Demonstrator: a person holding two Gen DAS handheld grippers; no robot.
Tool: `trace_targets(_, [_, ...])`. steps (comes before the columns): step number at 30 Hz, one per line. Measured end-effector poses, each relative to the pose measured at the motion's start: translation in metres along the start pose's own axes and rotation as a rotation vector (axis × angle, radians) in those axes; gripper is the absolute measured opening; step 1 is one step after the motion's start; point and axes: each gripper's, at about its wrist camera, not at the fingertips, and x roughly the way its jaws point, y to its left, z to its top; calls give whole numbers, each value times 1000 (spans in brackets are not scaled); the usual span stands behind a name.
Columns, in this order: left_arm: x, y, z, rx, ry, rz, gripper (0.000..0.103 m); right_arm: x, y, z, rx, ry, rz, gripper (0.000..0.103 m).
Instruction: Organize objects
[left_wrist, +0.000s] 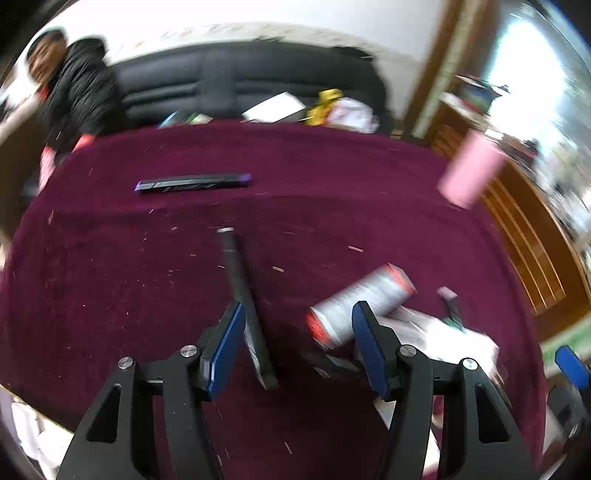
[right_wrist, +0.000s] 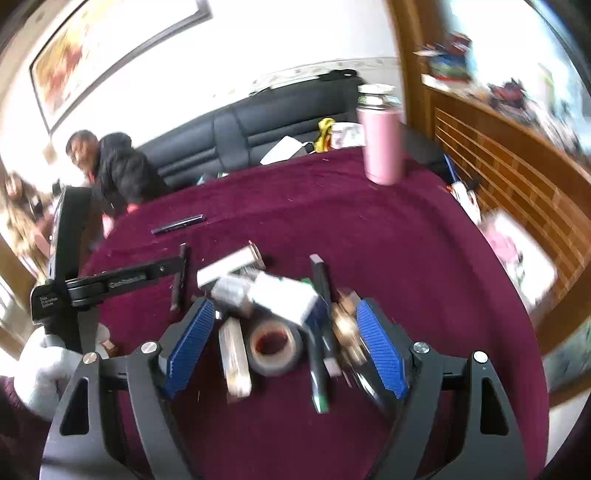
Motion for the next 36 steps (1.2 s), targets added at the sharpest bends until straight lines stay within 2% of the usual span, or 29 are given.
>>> trace_targets(2, [21,12,12,-58,8,24,54,34,23,14,-51,13,-97,80])
trace_targets(3, [34,13,16,-70,23,18,54,48,31,19,-77,21,-122,80])
trace_targets(5, [56,13,23,-64,45,67,54,77,46,25,-143,52,-193,80])
trace_targets(8, [75,12,27,-80,56,15,55,110,58,23,-226,58,-291,80])
trace_targets(9, [75,7,25,-56,43,1,57,116,57,20,-228,76,-299,80])
trace_targets(11, [75,-11,17,47,51,-29,58,135,45,10,-187,161,-263,80])
trace_targets(12, [74,-18,13,91,50,-22,58,135,36,11,-146,158,-236,80])
trace_targets(14, [65,-25,7,118,57,-93,57,132,12,4,-14,217,-150,80])
trace_targets(15, [58,-26,3,118,66,-155,57,131,0,-2,48,267,-96,81])
trace_targets(16, [55,-31,-1,132,81,-192,57,132,-8,-10,81,312,-78,83])
trace_targets(18, [43,-51,-16,213,115,-217,57,118,-6,-24,60,329,-60,84])
trace_targets(19, [37,-60,-30,257,135,-196,57,107,-7,-34,80,331,-33,84])
trace_targets(21, [32,-60,-50,229,209,-268,57,90,-6,-51,76,347,-4,84])
trace_targets(22, [20,-61,-66,253,193,-270,57,80,-3,-62,62,354,-2,84])
trace_targets(25, [-10,-59,-110,282,220,-274,58,49,7,-96,22,360,37,85])
trace_targets(29, [-49,-47,-162,265,264,-322,57,2,24,-143,-51,362,130,85])
trace_targets(32, [-96,-26,-180,200,164,-352,57,-34,24,-152,-88,255,107,83])
trace_targets(34, [-117,-13,-173,175,101,-356,58,-60,16,-147,-70,151,78,84])
trace_targets(36, [-125,-12,-158,185,46,-320,59,-79,3,-135,-18,72,63,84])
